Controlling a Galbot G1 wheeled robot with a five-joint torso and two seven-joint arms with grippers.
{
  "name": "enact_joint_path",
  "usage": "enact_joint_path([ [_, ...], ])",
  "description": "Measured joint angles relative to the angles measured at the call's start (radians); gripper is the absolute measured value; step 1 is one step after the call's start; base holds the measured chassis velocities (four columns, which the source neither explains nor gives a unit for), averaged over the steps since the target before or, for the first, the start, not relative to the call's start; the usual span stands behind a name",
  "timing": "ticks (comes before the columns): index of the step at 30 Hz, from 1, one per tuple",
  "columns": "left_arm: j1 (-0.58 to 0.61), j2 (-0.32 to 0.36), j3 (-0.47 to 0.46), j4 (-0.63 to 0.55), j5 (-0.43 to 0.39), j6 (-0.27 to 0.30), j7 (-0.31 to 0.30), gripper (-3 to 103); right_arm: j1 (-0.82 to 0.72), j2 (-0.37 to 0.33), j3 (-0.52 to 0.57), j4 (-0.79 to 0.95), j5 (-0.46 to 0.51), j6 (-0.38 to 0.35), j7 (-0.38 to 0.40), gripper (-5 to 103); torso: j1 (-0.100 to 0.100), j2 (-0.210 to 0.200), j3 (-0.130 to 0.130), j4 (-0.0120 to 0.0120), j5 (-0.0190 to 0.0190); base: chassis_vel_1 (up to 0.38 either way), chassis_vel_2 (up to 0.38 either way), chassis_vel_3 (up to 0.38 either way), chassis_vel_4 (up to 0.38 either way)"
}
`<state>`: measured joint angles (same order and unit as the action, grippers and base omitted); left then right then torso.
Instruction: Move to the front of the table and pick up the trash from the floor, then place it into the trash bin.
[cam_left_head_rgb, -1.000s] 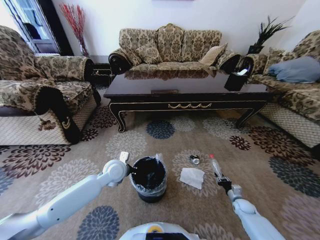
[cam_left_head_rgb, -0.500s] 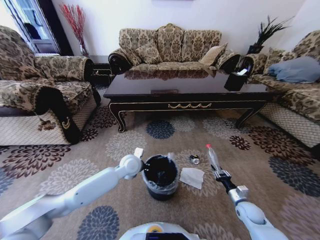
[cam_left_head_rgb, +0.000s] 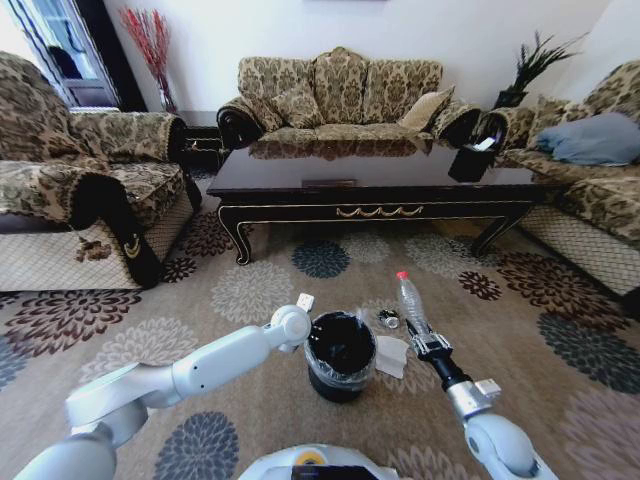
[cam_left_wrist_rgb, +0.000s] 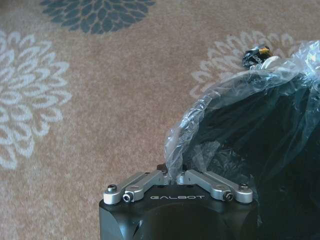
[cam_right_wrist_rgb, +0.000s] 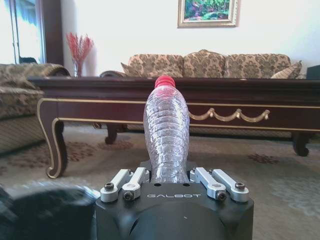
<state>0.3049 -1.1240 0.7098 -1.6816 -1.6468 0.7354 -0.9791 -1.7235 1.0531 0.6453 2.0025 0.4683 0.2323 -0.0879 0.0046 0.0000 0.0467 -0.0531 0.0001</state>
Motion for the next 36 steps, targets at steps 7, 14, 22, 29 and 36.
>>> enact_joint_path([
  [7, -0.048, -0.064, 0.032, 0.016, -0.023, -0.001, -0.010, 2, -0.046, 0.036, -0.025, 0.115, -0.011, -0.016, 0.015, 30, 0.000, 0.000, 0.000, -0.0001, -0.0001, 0.000, 0.000, 0.000, 0.000],
  [14, -0.080, -0.119, 0.047, 0.029, -0.039, -0.012, -0.017, 2, -0.067, 0.050, -0.049, 0.159, -0.015, -0.028, 0.023, 30, 0.000, 0.000, 0.000, -0.0001, -0.0001, 0.000, 0.000, 0.000, 0.000],
  [22, -0.084, -0.130, 0.075, -0.010, -0.045, -0.024, -0.023, 2, -0.084, 0.080, -0.069, 0.130, -0.049, -0.024, 0.022, 30, 0.000, 0.000, 0.000, 0.0000, 0.0000, 0.000, 0.000, 0.000, 0.000],
  [29, -0.084, -0.104, 0.061, -0.033, -0.046, -0.028, -0.028, 2, -0.082, 0.079, -0.074, 0.098, -0.074, -0.010, 0.020, 30, 0.000, 0.000, 0.000, 0.0001, -0.0002, 0.000, 0.000, 0.000, 0.000],
  [36, -0.068, -0.093, 0.054, -0.045, -0.045, -0.032, -0.031, 2, -0.100, 0.092, -0.078, 0.086, -0.130, 0.014, -0.023, 42, 0.000, 0.000, 0.000, 0.0000, -0.0001, 0.000, 0.000, 0.000, 0.000],
])
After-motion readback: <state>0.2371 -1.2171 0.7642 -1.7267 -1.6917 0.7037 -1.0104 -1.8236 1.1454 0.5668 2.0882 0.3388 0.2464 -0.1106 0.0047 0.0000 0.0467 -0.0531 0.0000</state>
